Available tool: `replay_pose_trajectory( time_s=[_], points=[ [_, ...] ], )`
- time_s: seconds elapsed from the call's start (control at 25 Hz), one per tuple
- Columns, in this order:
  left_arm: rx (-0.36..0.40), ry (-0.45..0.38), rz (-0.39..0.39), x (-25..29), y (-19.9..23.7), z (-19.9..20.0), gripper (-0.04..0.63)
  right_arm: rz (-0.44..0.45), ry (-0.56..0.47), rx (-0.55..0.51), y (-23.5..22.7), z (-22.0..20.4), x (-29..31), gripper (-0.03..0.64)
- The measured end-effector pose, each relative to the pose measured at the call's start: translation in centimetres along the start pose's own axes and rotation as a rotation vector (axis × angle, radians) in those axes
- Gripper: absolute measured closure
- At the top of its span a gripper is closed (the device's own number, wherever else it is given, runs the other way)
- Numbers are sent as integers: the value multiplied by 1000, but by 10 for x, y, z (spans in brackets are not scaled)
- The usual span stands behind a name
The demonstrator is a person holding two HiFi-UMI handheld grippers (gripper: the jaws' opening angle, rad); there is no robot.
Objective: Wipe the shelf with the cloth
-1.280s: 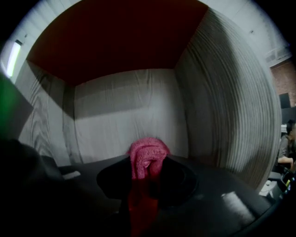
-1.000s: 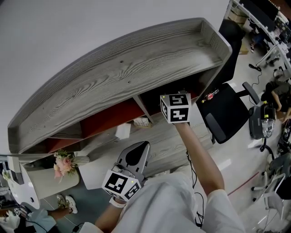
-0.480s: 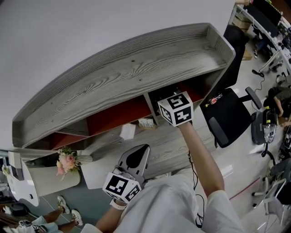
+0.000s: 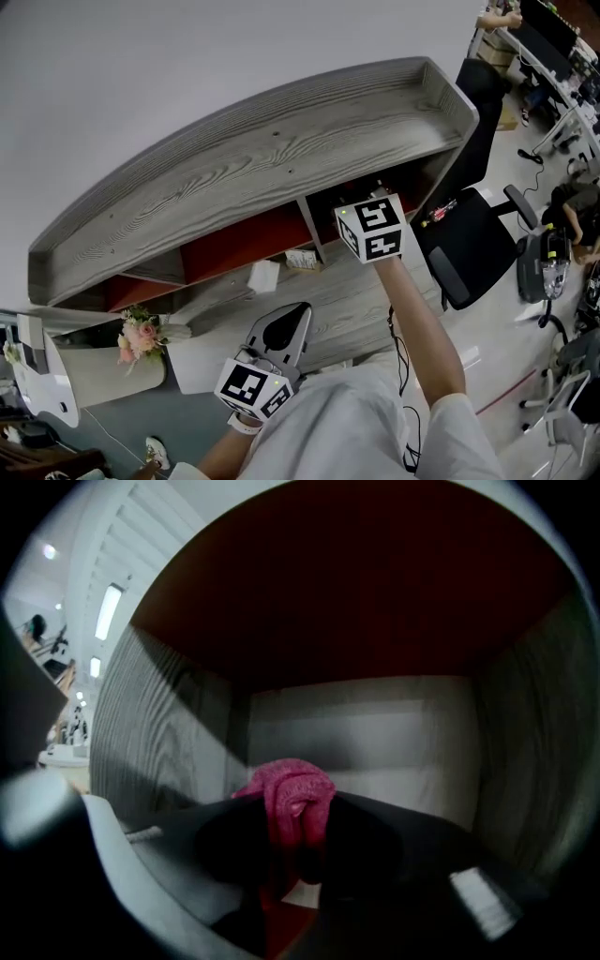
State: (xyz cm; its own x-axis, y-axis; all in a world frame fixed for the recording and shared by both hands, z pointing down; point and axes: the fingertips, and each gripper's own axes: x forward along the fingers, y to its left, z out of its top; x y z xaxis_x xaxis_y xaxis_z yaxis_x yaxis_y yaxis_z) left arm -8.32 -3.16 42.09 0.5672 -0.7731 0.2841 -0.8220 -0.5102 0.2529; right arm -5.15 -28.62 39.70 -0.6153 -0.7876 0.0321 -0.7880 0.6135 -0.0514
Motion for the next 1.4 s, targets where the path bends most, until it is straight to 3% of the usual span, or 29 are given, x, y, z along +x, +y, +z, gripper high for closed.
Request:
replay_pose_trajectory(
  time_s=[0.12, 0.36, 0.6, 0.92, 1.2, 1.4],
  points=[
    [-4, 2, 6, 0, 2, -2, 589, -138, -39, 118, -52, 6, -13, 491],
    [-4, 9, -8, 5, -3, -5, 589, -326, -69, 265, -115, 4, -37, 491],
    [8, 6, -24, 13, -9, 2, 589, -411, -128, 403, -135, 12, -47, 489],
    [6, 2, -18, 14, -4, 5, 589, -433, -174, 323, -135, 38, -45, 489],
    [1, 8, -21, 16, -3, 2, 589, -301, -260, 78, -94, 77, -34, 489],
    [3, 7, -26, 15, -3, 4, 589, -262, -280, 51, -78, 80, -30, 489]
  ],
)
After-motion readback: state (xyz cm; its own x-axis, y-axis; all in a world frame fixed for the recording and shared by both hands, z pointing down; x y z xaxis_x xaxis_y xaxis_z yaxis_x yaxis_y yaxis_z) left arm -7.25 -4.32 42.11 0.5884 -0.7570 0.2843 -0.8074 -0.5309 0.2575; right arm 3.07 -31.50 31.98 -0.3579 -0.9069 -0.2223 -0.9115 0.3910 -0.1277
